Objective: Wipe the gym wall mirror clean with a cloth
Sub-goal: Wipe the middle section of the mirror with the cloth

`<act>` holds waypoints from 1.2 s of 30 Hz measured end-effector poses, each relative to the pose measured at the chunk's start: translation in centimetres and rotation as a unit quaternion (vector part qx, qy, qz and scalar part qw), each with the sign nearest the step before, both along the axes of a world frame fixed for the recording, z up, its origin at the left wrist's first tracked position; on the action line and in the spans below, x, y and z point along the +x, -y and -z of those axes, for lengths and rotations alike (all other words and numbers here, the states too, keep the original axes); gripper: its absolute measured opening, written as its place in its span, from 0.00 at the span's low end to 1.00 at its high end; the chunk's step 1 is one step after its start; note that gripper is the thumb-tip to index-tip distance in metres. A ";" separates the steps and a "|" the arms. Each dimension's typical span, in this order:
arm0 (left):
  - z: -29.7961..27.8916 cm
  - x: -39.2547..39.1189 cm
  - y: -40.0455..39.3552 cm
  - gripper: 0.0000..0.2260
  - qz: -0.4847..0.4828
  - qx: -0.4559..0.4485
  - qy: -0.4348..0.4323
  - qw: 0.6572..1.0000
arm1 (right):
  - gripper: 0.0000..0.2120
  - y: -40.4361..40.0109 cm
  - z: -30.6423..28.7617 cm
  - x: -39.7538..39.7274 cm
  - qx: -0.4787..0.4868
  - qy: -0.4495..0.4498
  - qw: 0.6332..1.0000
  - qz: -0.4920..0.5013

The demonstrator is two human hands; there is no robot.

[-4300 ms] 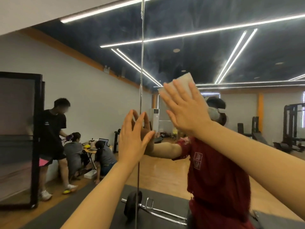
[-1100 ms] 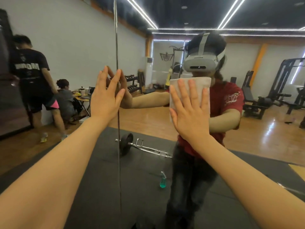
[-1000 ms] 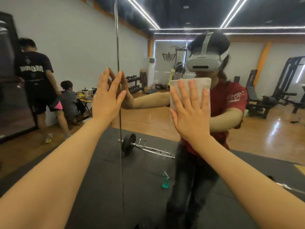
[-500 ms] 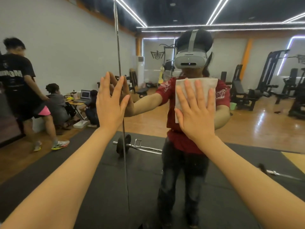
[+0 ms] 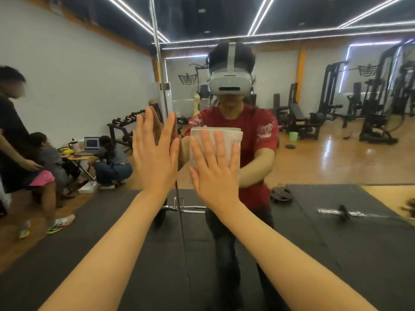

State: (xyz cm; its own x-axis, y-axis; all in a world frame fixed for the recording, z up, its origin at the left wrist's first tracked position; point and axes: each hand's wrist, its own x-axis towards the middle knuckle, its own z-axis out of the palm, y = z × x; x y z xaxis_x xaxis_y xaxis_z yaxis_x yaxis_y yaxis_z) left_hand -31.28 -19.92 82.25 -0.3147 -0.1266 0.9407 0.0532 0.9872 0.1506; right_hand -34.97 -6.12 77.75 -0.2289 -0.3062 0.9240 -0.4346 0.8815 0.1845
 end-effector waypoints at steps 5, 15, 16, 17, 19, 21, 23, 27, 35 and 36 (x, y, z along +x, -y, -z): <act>0.2 -0.5 -0.1 0.25 0.002 0.005 -0.010 1.000 | 0.35 -8.2 0.5 -1.3 0.044 -0.007 0.998 0.034; 0.0 0.5 -0.1 0.24 -0.003 0.000 0.015 1.000 | 0.35 -5.4 0.0 0.2 -0.065 0.053 0.996 0.029; -0.1 0.7 -0.1 0.25 -0.005 -0.005 0.025 1.000 | 0.34 -3.7 -0.1 0.5 -0.043 0.047 0.998 0.023; -0.2 0.9 -0.1 0.25 -0.008 -0.010 0.035 0.999 | 0.33 -2.4 -0.3 0.7 -0.032 0.042 0.998 0.019; -0.4 1.3 0.1 0.25 -0.013 -0.016 0.049 0.999 | 0.31 -2.0 -0.5 0.8 -0.017 0.034 0.999 0.016; -0.4 1.4 0.0 0.25 -0.014 -0.016 0.053 0.998 | 0.31 -3.8 -0.4 0.4 0.029 0.026 0.999 0.020; -0.4 1.3 -0.1 0.25 -0.011 -0.010 0.053 0.998 | 0.32 -7.0 0.1 -0.3 0.061 0.023 0.997 0.033; -0.4 1.2 -0.3 0.25 -0.005 -0.001 0.045 0.999 | 0.34 -13.5 1.5 -1.3 0.058 0.024 0.994 0.084; -0.5 1.3 -0.3 0.26 -0.010 -0.007 0.047 0.999 | 0.34 -4.8 1.2 0.9 -0.028 0.075 0.996 0.040; -0.5 1.4 -0.3 0.26 -0.010 -0.007 0.052 0.999 | 0.33 -4.0 1.2 1.2 -0.025 0.071 0.997 0.035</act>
